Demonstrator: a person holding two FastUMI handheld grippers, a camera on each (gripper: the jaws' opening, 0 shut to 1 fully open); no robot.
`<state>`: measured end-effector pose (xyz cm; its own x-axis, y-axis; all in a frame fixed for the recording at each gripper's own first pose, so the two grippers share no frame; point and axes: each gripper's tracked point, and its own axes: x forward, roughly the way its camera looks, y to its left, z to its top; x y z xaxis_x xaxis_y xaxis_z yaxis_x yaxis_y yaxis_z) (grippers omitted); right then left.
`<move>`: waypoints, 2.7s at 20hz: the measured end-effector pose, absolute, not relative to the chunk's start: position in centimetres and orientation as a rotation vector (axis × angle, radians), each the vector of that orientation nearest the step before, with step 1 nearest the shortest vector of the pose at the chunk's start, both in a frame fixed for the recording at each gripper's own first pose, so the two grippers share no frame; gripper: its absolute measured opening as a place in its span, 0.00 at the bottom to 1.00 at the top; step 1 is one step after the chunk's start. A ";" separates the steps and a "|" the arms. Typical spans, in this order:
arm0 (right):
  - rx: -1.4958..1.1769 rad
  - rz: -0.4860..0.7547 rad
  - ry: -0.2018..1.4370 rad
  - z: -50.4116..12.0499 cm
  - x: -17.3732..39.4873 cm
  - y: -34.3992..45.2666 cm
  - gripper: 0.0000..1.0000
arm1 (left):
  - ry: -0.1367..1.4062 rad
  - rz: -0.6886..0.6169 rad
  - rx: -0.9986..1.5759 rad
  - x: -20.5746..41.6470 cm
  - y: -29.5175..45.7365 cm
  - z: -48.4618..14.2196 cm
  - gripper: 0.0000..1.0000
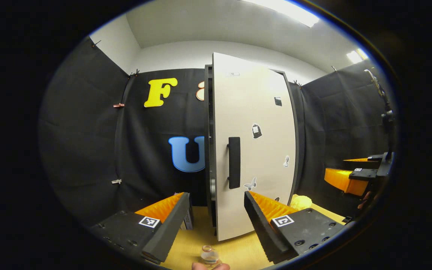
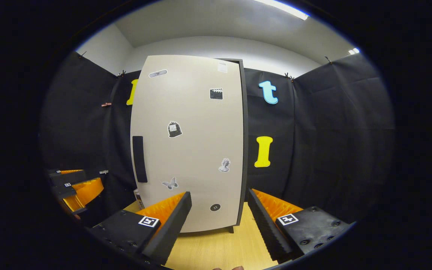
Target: Open the cabinet door with the right hand, grasp the bottle in the cabinet with the left hand and place it on the coaster, then close the cabinet door with the right hand.
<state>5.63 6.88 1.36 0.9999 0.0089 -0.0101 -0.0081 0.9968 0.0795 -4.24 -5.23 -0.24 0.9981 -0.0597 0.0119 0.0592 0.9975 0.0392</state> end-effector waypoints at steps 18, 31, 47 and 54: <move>0.110 -0.009 0.001 1.0 5.3 5.9 0.98 | 0.002 -0.084 0.047 -3.5 -6.6 -1.0 0.93; 0.117 -0.004 -0.001 0.9 5.8 5.4 0.98 | 0.005 -0.088 0.052 -3.0 -7.1 -1.1 0.93; 0.108 0.002 -0.004 1.2 5.4 5.4 0.98 | 0.002 -0.101 0.053 -3.0 -7.3 -1.1 0.93; 0.098 -0.002 -0.012 1.4 5.0 5.2 0.98 | -0.012 -0.095 0.062 -2.8 -7.0 -0.4 0.93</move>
<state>4.99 5.17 1.35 0.9999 -0.0022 0.0119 0.0010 0.9952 0.0982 -2.78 -6.97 -0.45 0.9955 -0.0947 0.0090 0.0940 0.9936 0.0624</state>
